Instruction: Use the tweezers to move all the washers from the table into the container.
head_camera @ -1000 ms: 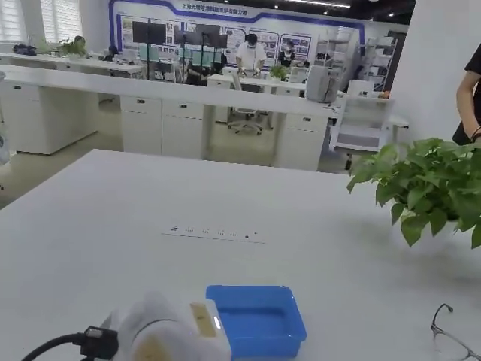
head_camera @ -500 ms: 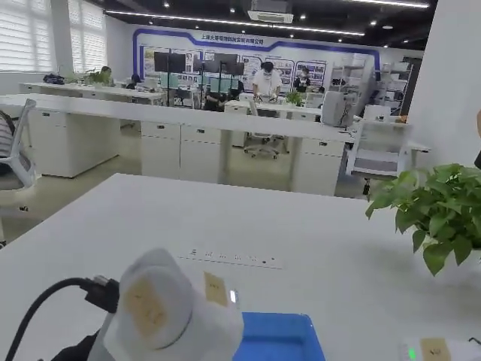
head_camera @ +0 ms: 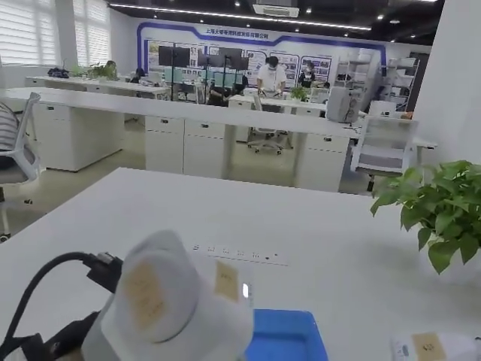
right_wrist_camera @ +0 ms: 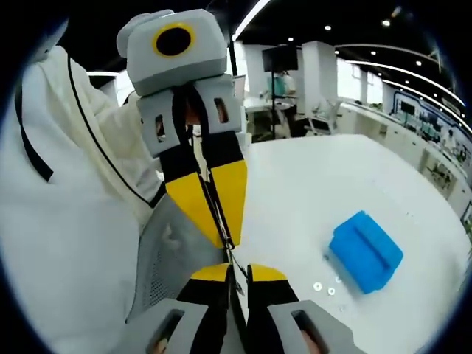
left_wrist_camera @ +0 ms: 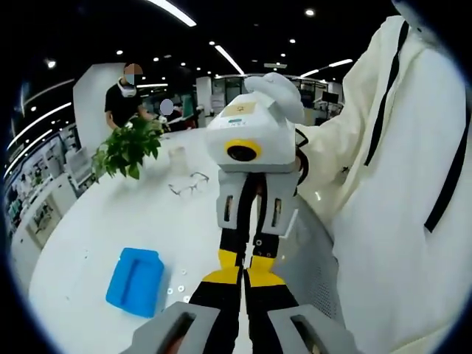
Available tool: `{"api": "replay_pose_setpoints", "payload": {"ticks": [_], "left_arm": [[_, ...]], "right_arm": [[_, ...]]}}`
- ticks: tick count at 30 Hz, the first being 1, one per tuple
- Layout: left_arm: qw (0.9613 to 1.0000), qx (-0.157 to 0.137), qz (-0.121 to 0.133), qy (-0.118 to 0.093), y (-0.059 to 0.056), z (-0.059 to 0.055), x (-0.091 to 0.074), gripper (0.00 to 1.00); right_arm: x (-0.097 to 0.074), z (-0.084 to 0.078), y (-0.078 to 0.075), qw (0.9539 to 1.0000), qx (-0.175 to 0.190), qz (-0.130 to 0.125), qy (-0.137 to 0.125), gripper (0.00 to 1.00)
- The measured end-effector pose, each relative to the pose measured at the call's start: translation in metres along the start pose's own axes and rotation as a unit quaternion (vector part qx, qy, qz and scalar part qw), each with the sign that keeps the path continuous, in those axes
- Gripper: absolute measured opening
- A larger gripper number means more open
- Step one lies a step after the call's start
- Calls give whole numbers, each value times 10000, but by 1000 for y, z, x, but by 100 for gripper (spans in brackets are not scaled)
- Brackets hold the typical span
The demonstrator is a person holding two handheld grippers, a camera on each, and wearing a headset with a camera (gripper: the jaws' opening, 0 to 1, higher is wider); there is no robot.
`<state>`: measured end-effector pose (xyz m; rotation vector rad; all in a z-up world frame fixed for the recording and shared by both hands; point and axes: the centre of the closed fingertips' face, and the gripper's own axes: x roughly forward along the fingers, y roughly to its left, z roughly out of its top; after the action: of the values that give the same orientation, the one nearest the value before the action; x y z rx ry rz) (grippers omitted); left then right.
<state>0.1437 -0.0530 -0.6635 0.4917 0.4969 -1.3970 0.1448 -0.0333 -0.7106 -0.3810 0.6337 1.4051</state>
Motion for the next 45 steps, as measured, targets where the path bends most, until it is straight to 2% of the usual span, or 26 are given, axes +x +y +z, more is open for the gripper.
{"api": "replay_pose_setpoints", "payload": {"ticks": [4,8,11,12,17,18,19,20,22,23,25,26,27,28,30,31,33,34,35,36,37,38,41,43,44,45], "left_arm": [[9999,-1,98,-93,4,0,0,0],[9982,39,435,-402,15,3,0,0],[9947,-211,748,-677,26,4,-2,0],[9916,-297,973,-804,32,4,-4,0],[9776,-736,1599,-1155,44,-4,-15,11],[9724,-858,1797,-1213,48,-8,-18,13],[9710,-889,1838,-1241,49,-9,-19,15],[9677,-1000,1919,-1290,49,-12,-22,16],[9592,-1177,2194,-1343,54,-18,-28,21],[9568,-1233,2289,-1303,54,-23,-29,25],[9477,-1360,2610,-1232,58,-33,-34,29],[9428,-1466,2737,-1215,59,-38,-35,31],[9357,-1618,2910,-1162,61,-46,-37,33],[9313,-1656,3030,-1164,62,-52,-38,36],[9203,-1782,3328,-1024,64,-68,-41,38],[9134,-1912,3468,-944,65,-78,-42,39],[9022,-2104,3652,-912,67,-89,-44,46],[8939,-2269,3756,-913,68,-97,-46,48],[8867,-2409,3842,-904,70,-104,-47,49],[8772,-2587,3939,-916,72,-113,-49,47],[8728,-2656,3993,-908,73,-117,-50,45],[8655,-2705,4113,-927,76,-121,-53,46],[8560,-2774,4281,-845,81,-129,-53,53],[8534,-2724,4385,-724,84,-136,-51,60],[8502,-2728,4466,-569,86,-144,-50,61],[8486,-2713,4511,-533,88,-147,-49,61]], "right_arm": [[0,2,-3,9999,8,-63,-81,4],[-1,6,-13,9995,-5,-262,-175,2],[-2,9,-18,9990,205,-246,-299,2],[-2,10,-21,9985,291,-271,-370,1],[-1,16,-32,9962,516,-360,-598,1],[0,16,-35,9958,532,-389,-633,1],[0,17,-37,9955,561,-398,-650,1],[1,17,-39,9950,605,-411,-676,1],[1,20,-44,9933,709,-446,-795,1],[1,21,-47,9926,737,-466,-842,1],[1,24,-54,9907,754,-593,-967,1],[1,24,-57,9903,746,-633,-991,1],[1,25,-61,9895,736,-696,-1031,1],[2,25,-64,9890,738,-723,-1060,1],[2,28,-71,9872,765,-791,-1151,1],[3,28,-75,9867,749,-831,-1182,1],[4,29,-80,9863,684,-888,-1208,1],[5,30,-84,9862,658,-910,-1218,1],[6,31,-87,9860,645,-916,-1236,1],[8,32,-90,9857,621,-905,-1282,1],[8,33,-92,9853,596,-892,-1326,1],[9,35,-95,9847,575,-889,-1382,1],[12,39,-102,9843,448,-879,-1461,1],[15,38,-106,9845,403,-851,-1478,1],[19,37,-109,9849,356,-811,-1491,1],[21,36,-112,9845,341,-796,-1523,1]]}}
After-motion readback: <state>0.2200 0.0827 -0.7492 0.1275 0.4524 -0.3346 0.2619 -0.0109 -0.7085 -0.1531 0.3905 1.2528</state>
